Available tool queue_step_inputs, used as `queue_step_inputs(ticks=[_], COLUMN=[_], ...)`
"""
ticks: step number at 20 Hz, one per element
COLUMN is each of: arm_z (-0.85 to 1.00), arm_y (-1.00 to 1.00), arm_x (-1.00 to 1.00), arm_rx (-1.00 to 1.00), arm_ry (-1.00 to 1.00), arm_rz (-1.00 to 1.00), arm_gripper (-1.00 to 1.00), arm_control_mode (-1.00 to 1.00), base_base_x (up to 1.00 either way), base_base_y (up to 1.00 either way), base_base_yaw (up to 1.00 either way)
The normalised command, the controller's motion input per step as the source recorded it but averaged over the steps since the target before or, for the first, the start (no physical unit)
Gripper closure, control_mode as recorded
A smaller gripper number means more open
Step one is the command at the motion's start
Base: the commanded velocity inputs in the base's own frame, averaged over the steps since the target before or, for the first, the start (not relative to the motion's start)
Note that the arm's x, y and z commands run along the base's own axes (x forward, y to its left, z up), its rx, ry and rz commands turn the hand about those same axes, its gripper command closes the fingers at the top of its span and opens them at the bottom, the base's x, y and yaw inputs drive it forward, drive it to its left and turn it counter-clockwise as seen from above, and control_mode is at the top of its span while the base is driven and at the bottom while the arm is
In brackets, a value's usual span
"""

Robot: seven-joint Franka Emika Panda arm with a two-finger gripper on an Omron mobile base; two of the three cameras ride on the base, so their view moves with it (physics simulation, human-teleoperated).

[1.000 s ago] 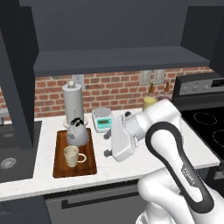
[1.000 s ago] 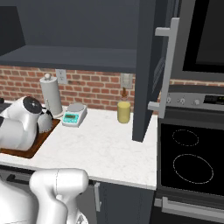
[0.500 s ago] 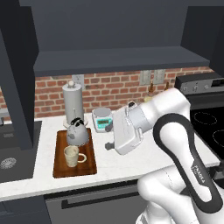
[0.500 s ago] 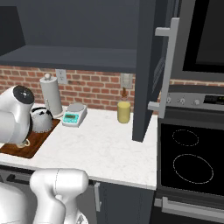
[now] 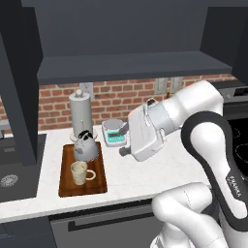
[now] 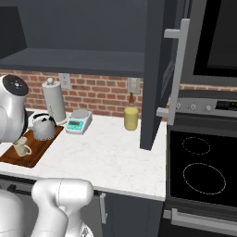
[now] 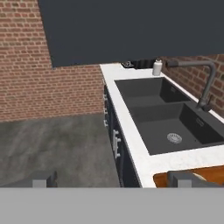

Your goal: Pick the kettle from the counter and place it on the tray. Then pick the mug from the cabinet and place it on the tray. Then close the cabinet doors.

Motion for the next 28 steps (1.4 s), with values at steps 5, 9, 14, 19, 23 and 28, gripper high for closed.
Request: queue_step_inputs(ticks=[5,9,14,19,23,28], arm_z=[0.22,0.10,0.11,0.30,0.39,0.25], arm_y=[0.00,0.00,0.17,0.28,0.25,0.31], arm_x=[-0.21,-0.25,-0.28,-0.28,-0.27,-0.21], arm_rx=[0.00,0.00,-0.01,-0.01,0.00,0.00], arm_ry=[-0.09,-0.21,-0.35,-0.30,-0.34,-0.31], arm_rz=[0.00,0.07,0.20,0.17,0.22,0.17], arm_gripper=[-1.00,-1.00,-1.00,-1.00,-1.00,-1.00], arm_control_mode=[-1.00,-1.00,-1.00,-1.00,-1.00,-1.00], base_base_x=[0.00,0.00,0.00,0.00,0.00,0.00], base_base_y=[0.00,0.00,0.00,0.00,0.00,0.00], base_base_yaw=[0.00,0.00,0.00,0.00,0.00,0.00])
